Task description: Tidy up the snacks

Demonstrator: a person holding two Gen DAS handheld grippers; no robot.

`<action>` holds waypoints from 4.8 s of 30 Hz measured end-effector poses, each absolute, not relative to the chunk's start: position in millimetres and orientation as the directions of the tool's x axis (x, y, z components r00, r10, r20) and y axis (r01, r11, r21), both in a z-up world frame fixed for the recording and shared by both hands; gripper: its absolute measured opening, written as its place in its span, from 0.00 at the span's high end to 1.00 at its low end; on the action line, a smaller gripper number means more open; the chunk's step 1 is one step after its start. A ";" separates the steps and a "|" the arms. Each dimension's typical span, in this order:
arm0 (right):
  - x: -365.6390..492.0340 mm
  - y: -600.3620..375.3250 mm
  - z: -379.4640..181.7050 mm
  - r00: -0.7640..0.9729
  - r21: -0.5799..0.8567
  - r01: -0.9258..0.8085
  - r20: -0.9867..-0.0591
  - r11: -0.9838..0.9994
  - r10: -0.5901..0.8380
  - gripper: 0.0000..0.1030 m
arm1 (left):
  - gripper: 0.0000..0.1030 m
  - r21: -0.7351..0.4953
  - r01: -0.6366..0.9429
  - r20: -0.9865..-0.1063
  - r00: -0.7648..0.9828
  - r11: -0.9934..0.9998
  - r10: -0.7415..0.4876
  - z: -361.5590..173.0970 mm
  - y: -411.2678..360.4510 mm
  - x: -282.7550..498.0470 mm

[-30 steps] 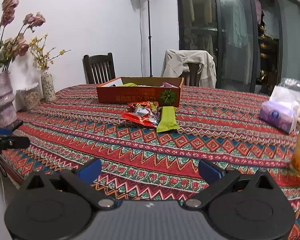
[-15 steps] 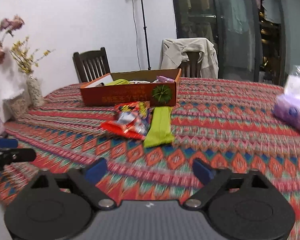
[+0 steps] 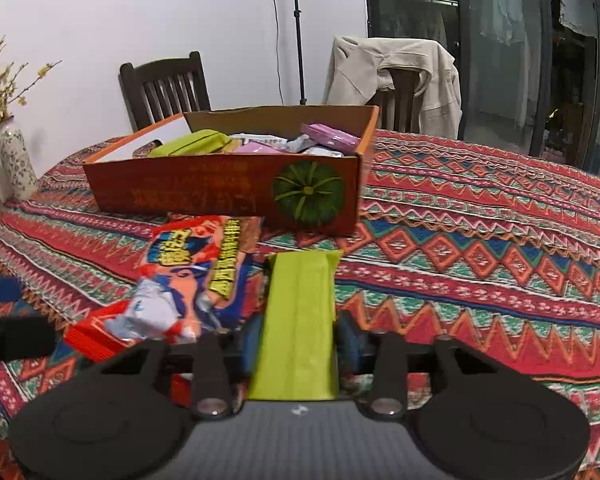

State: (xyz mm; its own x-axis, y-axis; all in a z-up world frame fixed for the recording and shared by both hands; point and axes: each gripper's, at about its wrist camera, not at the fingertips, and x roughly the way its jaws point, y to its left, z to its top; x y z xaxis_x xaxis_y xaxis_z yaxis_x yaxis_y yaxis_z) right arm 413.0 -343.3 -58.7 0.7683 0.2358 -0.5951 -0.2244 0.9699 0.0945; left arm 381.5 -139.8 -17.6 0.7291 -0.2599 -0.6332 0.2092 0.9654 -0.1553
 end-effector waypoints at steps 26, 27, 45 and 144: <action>401.8 -390.2 -65.1 0.820 0.071 -0.110 -0.558 0.991 0.131 0.69 | 0.45 -0.136 0.241 -0.640 0.719 0.961 -0.271 -16.9 -162.0 379.9; 401.7 -389.8 -65.3 0.819 0.078 -0.117 -0.556 0.990 0.141 0.69 | 0.45 -0.140 0.238 -0.628 0.729 0.961 -0.272 -12.1 -153.3 368.2; 259.0 -317.7 -5.2 0.851 0.134 -0.238 -0.449 0.962 0.273 0.69 | 0.45 -0.158 0.199 -0.524 0.813 0.967 -0.253 20.2 -38.6 238.8; 70.2 -287.5 54.9 0.967 -0.063 -0.104 -0.242 0.993 0.086 0.00 | 0.00 -0.055 0.139 -0.291 0.945 0.989 -0.150 50.6 10.3 37.1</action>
State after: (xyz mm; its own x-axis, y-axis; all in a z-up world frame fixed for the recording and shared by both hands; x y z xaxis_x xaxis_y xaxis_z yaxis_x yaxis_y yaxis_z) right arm 70.2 -287.5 54.9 0.9666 0.0860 -0.2415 -0.1041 0.9926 -0.0632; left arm 37.1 10.3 50.6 0.9450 -0.1496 -0.2909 0.1394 0.9887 -0.0555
